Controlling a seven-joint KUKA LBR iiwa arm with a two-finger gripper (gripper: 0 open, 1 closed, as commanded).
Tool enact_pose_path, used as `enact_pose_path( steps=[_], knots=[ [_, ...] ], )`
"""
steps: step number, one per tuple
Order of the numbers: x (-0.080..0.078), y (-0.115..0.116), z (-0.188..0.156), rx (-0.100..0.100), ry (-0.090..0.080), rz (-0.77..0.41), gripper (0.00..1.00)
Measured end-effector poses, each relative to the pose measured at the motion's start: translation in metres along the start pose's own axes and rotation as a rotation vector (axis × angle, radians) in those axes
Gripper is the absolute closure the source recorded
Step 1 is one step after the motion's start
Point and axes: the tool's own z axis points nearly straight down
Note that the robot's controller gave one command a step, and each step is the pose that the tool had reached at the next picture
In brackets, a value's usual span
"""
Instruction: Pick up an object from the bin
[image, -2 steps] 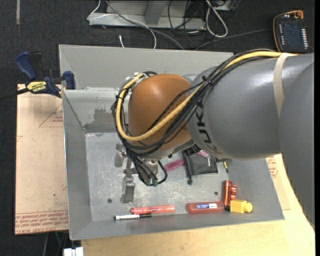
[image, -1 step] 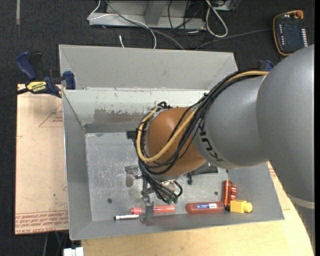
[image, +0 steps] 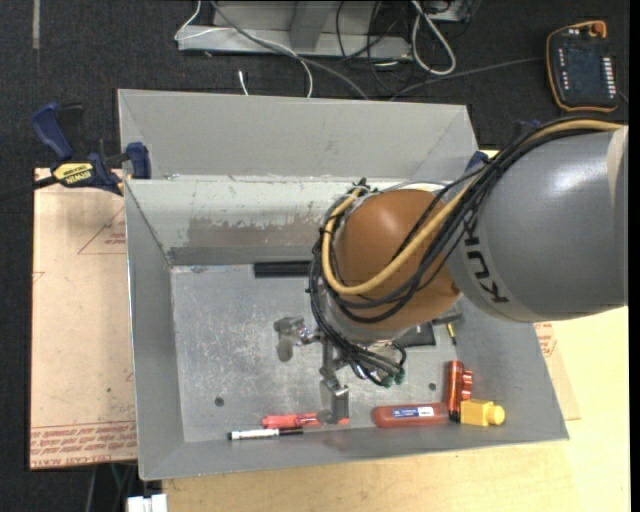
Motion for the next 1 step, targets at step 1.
enact_pose_path(
  steps=[1],
  knots=[
    [0.0182,-0.0277,0.0610,0.003,0.017,0.377,0.00]
  ],
)
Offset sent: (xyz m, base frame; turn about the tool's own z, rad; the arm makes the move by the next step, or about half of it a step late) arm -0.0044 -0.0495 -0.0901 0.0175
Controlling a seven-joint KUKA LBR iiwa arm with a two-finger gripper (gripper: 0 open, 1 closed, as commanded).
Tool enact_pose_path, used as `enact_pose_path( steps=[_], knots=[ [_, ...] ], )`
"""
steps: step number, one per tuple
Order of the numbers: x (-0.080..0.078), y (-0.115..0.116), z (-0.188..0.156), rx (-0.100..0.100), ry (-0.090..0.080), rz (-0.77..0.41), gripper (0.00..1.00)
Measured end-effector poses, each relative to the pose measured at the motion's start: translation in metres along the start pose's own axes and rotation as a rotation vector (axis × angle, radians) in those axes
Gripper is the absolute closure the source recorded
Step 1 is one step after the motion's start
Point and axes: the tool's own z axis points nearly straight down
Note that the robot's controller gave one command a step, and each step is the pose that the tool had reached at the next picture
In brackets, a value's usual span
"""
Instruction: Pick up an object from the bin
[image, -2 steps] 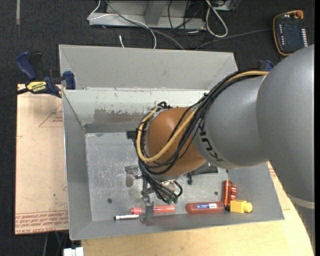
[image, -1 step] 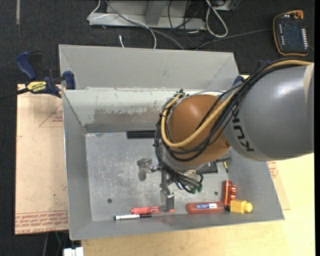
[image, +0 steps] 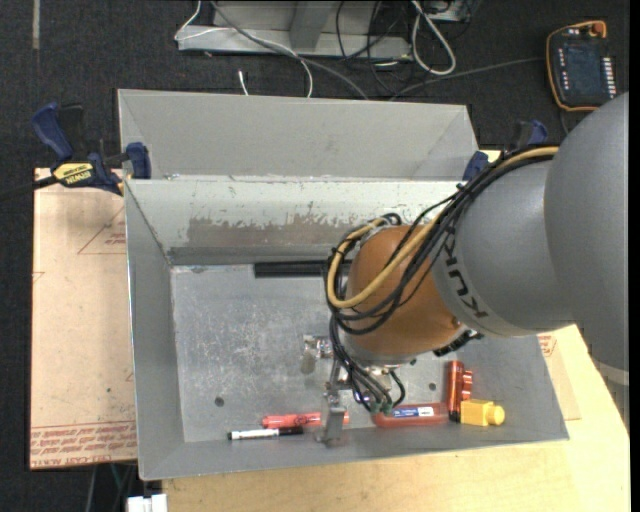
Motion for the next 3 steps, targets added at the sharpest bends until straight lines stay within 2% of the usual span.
enact_pose_path(
  steps=[1,2,3],
  knots=[
    [-0.0075,-0.0161,0.0259,-0.005,-0.041,-0.355,0.00],
    [0.0016,-0.0204,0.0287,-0.003,-0.003,0.088,1.00],
    [0.0015,-0.0204,0.0286,-0.003,-0.003,0.089,1.00]
  ],
)
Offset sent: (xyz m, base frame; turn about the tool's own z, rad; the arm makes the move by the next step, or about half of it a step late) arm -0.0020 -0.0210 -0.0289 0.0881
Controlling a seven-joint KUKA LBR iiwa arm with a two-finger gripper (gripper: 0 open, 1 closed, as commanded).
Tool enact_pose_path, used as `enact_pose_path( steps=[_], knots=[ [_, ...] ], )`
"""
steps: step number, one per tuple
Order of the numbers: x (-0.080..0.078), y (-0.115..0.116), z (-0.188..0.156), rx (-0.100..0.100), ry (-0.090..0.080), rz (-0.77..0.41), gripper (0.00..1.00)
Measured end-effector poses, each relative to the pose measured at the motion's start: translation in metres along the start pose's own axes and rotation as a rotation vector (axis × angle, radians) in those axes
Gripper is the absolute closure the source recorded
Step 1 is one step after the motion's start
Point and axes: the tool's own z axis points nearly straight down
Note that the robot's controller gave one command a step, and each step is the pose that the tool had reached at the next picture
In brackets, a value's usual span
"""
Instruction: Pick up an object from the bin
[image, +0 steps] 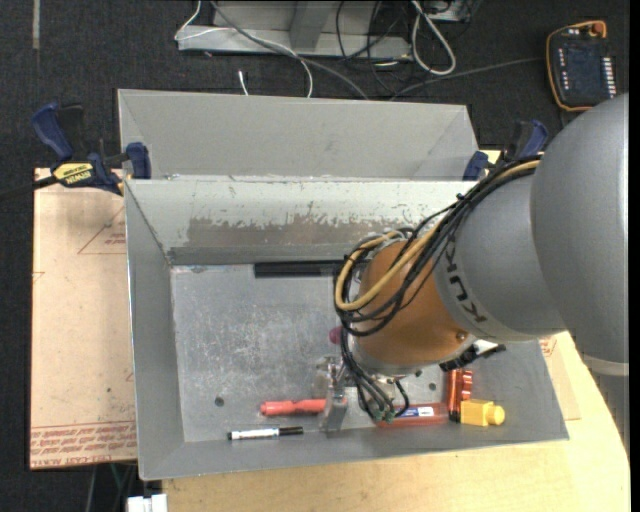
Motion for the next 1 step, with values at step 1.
enact_pose_path(
  steps=[1],
  knots=[
    [0.0009,0.0001,-0.0280,0.000,0.002,0.001,1.00]
  ],
)
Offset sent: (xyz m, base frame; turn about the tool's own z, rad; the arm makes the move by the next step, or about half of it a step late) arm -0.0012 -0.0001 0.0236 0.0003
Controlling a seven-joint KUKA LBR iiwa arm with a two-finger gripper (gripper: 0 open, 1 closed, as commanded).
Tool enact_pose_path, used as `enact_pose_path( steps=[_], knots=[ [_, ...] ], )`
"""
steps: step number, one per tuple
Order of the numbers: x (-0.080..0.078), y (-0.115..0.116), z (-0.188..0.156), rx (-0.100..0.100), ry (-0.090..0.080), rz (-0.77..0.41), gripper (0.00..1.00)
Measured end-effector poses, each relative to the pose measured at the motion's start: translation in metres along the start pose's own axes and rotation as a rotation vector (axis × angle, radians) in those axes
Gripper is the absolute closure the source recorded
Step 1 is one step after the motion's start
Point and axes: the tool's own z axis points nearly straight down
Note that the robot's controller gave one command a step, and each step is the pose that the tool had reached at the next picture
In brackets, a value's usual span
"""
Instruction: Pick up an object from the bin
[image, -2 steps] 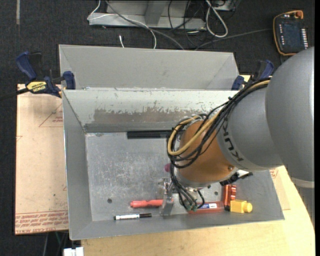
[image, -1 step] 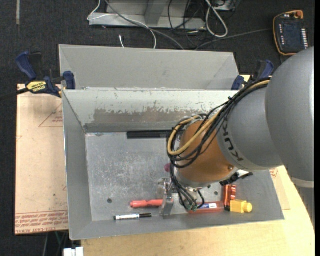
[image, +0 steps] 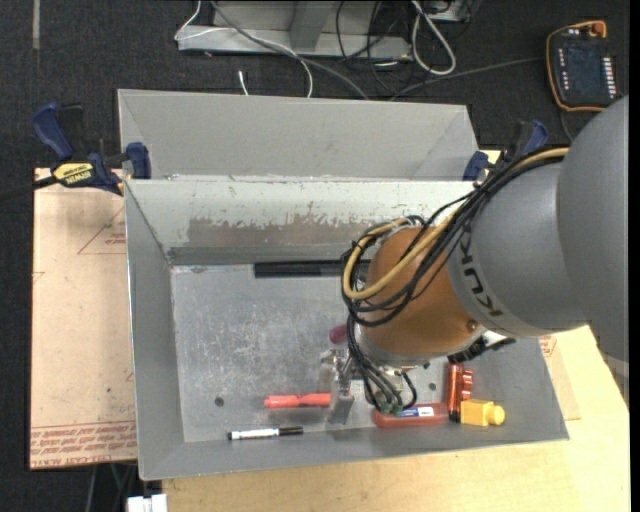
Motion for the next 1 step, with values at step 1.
enact_pose_path(
  steps=[1],
  knots=[
    [-0.0003,0.0001,-0.0237,0.000,-0.001,0.000,1.00]
  ],
)
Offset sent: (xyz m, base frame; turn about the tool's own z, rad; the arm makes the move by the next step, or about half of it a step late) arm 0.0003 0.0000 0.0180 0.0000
